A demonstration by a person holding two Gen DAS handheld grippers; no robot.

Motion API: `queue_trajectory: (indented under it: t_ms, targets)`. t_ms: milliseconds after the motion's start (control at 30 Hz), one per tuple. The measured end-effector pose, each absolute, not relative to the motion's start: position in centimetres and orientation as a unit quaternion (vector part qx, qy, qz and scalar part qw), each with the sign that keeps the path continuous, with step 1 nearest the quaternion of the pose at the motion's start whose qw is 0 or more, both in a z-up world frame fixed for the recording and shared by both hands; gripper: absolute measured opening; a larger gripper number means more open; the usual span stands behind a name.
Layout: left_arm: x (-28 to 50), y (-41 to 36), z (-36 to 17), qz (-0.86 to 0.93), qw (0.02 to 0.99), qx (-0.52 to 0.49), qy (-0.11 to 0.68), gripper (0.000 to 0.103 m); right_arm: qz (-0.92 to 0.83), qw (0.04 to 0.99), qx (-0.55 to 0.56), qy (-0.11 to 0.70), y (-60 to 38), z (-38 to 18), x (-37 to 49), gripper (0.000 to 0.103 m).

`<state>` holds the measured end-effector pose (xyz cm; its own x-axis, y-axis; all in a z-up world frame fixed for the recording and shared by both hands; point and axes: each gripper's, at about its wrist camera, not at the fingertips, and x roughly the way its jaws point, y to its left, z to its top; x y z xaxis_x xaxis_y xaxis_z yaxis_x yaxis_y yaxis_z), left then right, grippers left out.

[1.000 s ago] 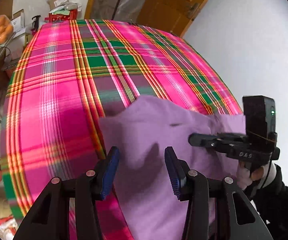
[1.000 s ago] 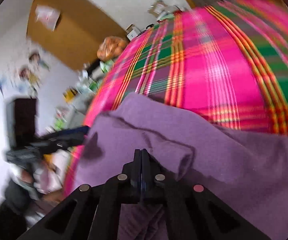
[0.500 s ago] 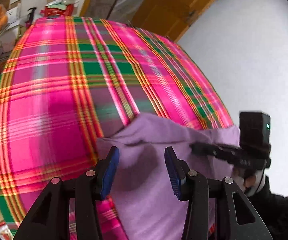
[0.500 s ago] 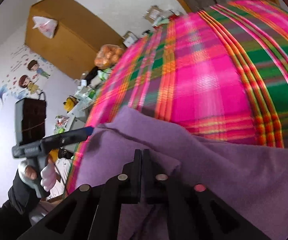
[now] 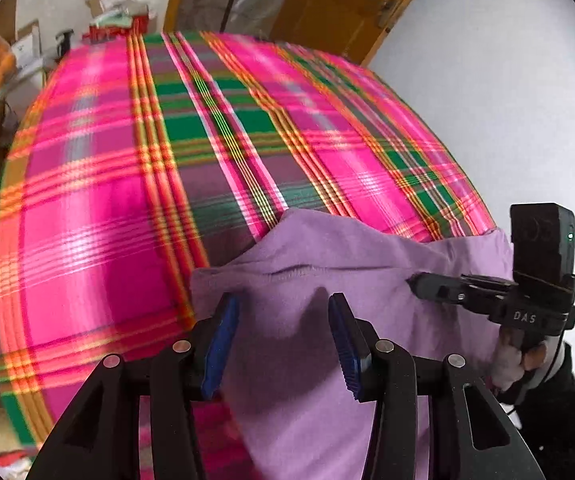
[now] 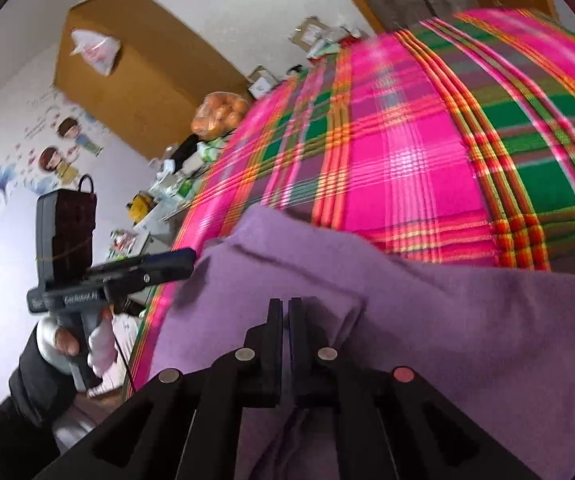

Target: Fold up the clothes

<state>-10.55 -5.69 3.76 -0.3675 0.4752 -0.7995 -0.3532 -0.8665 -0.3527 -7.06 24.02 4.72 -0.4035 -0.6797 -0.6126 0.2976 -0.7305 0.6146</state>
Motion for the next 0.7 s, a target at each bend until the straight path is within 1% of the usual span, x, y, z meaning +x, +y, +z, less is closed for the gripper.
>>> queue_trajectory:
  t_ms: [100,267,367,433,500,533,567,633,700]
  targets:
    - [-8.6,-6.2,4.8,0.825,0.265,-0.495,-0.061,0.049,-0.812,0.328,0.445,-0.189,23.6,5.7,-4.9,0.004]
    - [-5.0,-5.5,5.0,0.818,0.291,-0.495,-0.025,0.049,-0.802,0.378,0.44,-0.141,21.6,6.4,-1.7,0.004]
    - [-3.0,-4.9,4.5,0.81,0.299,-0.505,0.001,0.049,-0.804,0.372,0.45,-0.111,20.9,5.5,-0.5,0.004]
    - [-1.6,-4.4,3.9,0.804,0.304,-0.511,0.019,0.049,-0.808,0.365,0.452,-0.098,20.8,5.1,0.0,0.0]
    - [-0.4,-3.9,3.4,0.799,0.307,-0.516,0.04,0.049,-0.817,0.356,0.446,-0.082,20.7,5.4,0.7,0.0]
    - [0.2,-3.5,3.2,0.797,0.309,-0.517,0.049,0.049,-0.823,0.356,0.437,-0.068,20.3,5.9,1.1,0.001]
    - [0.7,-3.1,3.0,0.795,0.311,-0.518,0.059,0.049,-0.829,0.356,0.429,-0.055,19.9,6.4,1.5,0.007]
    - [1.6,-2.4,3.2,0.794,0.318,-0.512,0.077,0.049,-0.834,0.37,0.408,-0.032,19.0,7.4,2.3,0.011]
    - [2.4,-1.7,3.3,0.794,0.325,-0.505,0.094,0.049,-0.836,0.377,0.4,-0.01,18.2,7.5,3.3,0.011]
